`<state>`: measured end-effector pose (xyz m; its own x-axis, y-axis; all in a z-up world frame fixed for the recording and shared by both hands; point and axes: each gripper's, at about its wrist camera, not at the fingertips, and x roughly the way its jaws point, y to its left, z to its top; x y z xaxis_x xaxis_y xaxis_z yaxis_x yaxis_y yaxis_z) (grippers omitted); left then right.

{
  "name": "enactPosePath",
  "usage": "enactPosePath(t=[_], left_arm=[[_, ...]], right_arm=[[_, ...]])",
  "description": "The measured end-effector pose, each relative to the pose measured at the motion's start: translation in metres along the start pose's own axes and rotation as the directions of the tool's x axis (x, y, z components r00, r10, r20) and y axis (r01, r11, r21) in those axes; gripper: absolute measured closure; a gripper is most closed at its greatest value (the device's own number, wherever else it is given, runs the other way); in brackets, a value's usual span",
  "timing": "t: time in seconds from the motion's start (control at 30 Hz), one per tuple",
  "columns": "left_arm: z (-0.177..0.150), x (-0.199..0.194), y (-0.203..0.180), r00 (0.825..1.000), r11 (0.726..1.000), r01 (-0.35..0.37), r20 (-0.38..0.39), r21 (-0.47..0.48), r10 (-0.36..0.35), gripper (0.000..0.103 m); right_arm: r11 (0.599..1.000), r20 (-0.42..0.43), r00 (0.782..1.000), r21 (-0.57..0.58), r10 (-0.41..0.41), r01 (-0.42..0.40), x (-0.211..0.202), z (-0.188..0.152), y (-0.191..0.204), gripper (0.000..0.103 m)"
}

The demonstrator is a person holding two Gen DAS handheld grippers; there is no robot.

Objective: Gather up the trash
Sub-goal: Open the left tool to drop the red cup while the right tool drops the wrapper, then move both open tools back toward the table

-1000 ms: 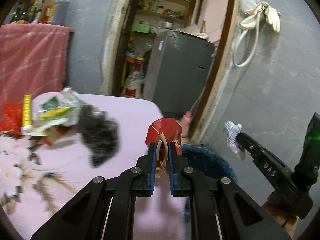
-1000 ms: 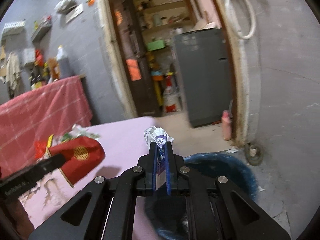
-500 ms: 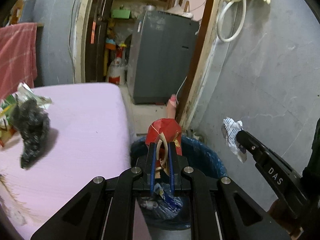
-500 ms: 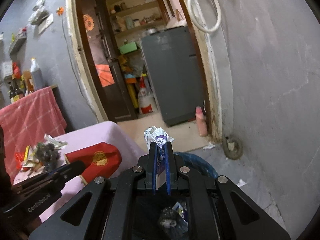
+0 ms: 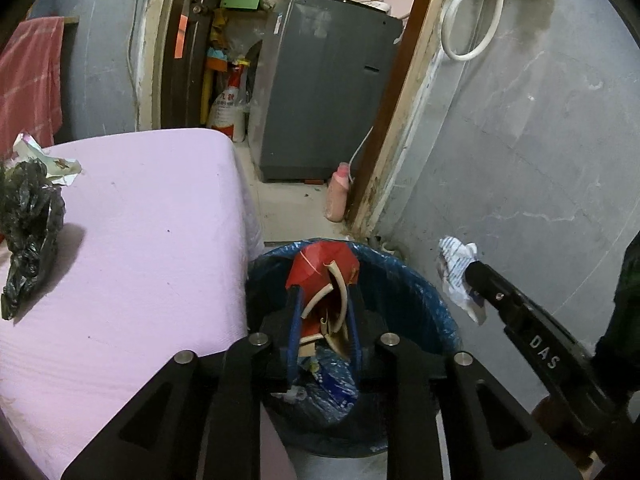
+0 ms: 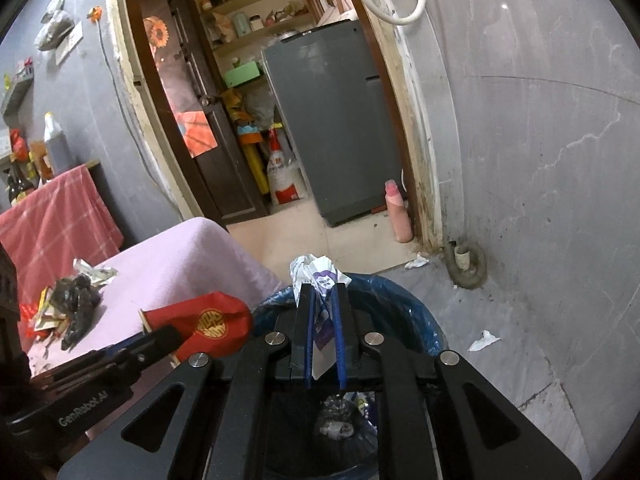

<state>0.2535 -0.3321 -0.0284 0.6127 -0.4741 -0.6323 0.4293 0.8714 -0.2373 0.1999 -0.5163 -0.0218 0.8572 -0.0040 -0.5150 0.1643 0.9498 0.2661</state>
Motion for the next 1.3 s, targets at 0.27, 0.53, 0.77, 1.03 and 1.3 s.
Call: enactPosePath(t=[0.27, 0.53, 0.77, 1.03, 1.3], left_arm=[[0.006, -0.009, 0.009, 1.0, 0.999, 0.022, 0.007, -0.04, -0.022, 0.075], [0.017, -0.037, 0.015, 0.997, 0.998, 0.012, 0.079, -0.059, -0.007, 0.066], [0.025, -0.07, 0.027, 0.984, 0.997, -0.035, 0.173, -0.071, 0.047, 0.048], [0.028, -0.107, 0.044, 0.95, 0.988, -0.132, 0.275, -0.075, 0.148, 0.021], [0.022, -0.135, 0.061, 0.897, 0.968, -0.242, 0.365, -0.064, 0.248, 0.003]], right_arm=[[1.0, 0.001, 1.0, -0.001, 0.001, -0.001, 0.0, 0.002, 0.001, 0.089], [1.0, 0.052, 0.999, -0.015, 0.012, -0.011, -0.012, 0.011, 0.009, 0.078], [0.998, 0.131, 0.991, -0.06, 0.026, -0.018, -0.031, 0.019, 0.028, 0.066], [0.994, 0.232, 0.971, -0.1, 0.06, -0.037, -0.054, 0.028, 0.055, 0.04], [0.988, 0.294, 0.949, -0.128, 0.116, -0.081, -0.065, 0.029, 0.082, 0.009]])
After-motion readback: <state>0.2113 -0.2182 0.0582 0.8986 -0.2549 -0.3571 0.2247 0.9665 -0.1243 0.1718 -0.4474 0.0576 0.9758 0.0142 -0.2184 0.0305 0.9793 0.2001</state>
